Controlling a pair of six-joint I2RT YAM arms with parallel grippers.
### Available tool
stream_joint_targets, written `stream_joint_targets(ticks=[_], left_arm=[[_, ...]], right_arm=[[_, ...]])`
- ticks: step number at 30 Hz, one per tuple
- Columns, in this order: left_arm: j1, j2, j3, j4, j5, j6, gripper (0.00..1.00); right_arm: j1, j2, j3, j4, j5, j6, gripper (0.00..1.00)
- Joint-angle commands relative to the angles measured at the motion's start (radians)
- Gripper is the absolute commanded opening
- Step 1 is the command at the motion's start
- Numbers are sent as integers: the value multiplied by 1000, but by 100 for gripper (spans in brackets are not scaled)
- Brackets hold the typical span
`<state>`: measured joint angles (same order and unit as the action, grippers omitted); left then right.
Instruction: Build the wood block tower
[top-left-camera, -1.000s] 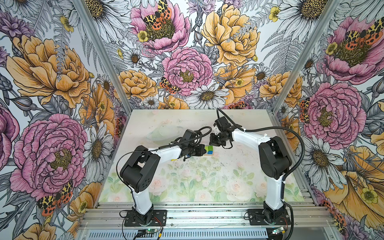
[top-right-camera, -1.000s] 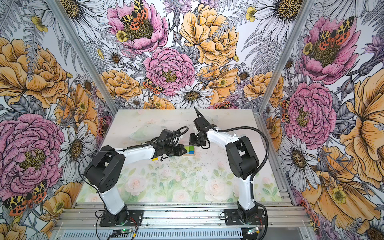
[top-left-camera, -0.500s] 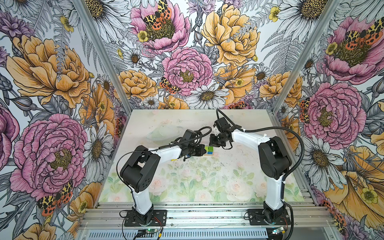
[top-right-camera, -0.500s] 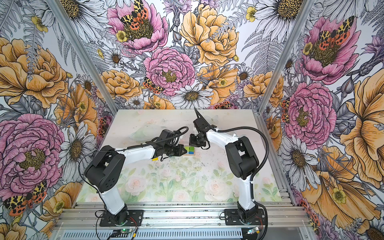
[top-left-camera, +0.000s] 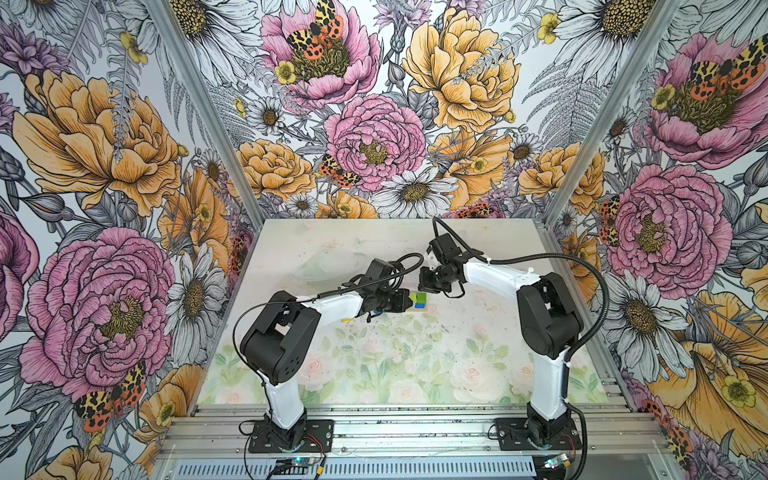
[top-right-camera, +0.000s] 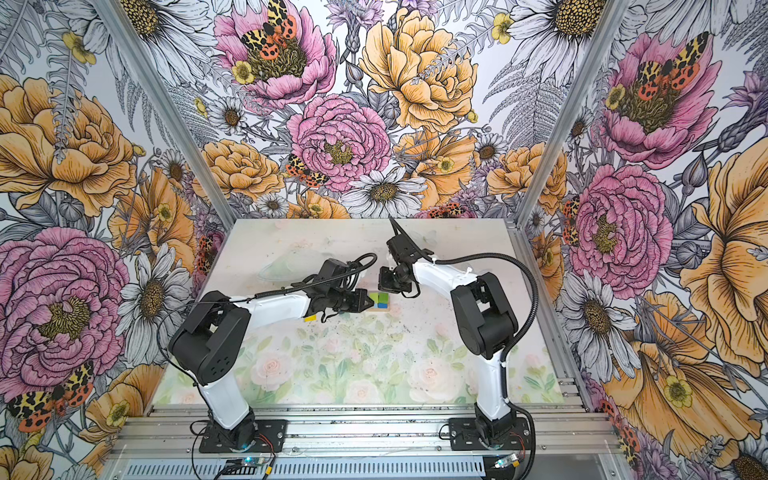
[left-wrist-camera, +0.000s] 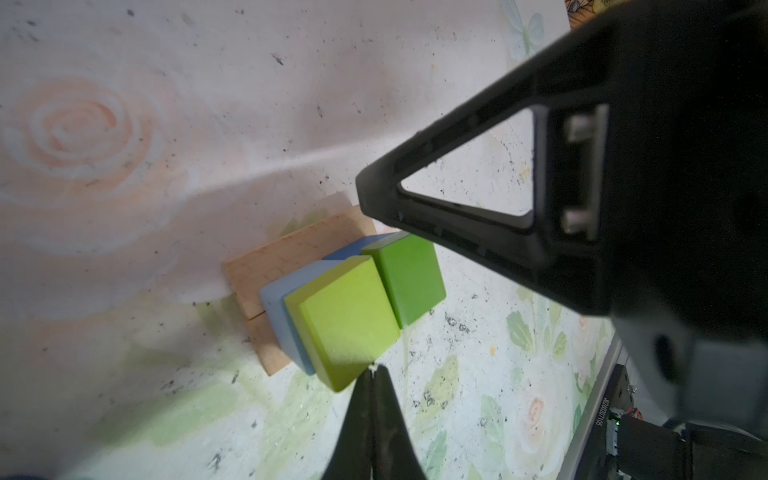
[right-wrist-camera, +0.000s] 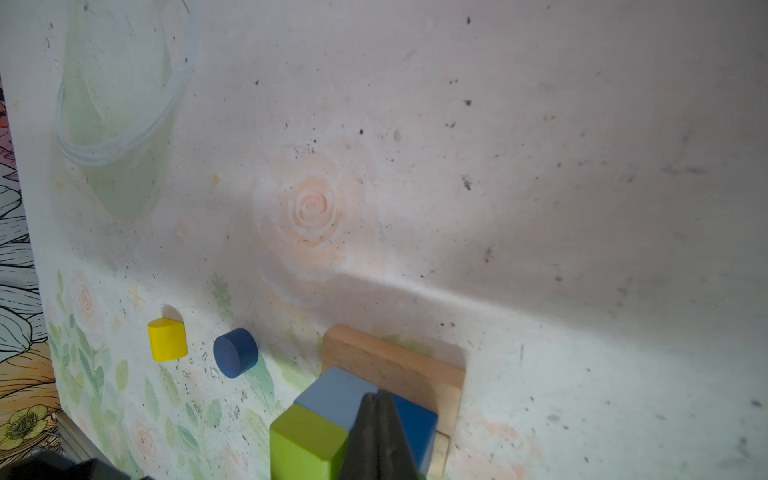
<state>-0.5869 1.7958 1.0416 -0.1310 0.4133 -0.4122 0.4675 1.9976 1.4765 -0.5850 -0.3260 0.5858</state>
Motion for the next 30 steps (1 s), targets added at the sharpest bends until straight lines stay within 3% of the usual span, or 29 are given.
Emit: stream_joint_targets(ticks=[1,9,19,30], left_arm=[[-2,-25,18,-11,8,19,0],[-7,-86,19,-52,-2,39,0],[33,-231,17,-114,-75,44,0],[90,-112,17,-58,-28,-11,0]], right_arm=[[-13,-44,43,19,16,0,0],[-47,-105,33,12,36,-8,0],[-75,-259,-103,11,64,-6,0],[-50,-248,-216,70,36,37,0]])
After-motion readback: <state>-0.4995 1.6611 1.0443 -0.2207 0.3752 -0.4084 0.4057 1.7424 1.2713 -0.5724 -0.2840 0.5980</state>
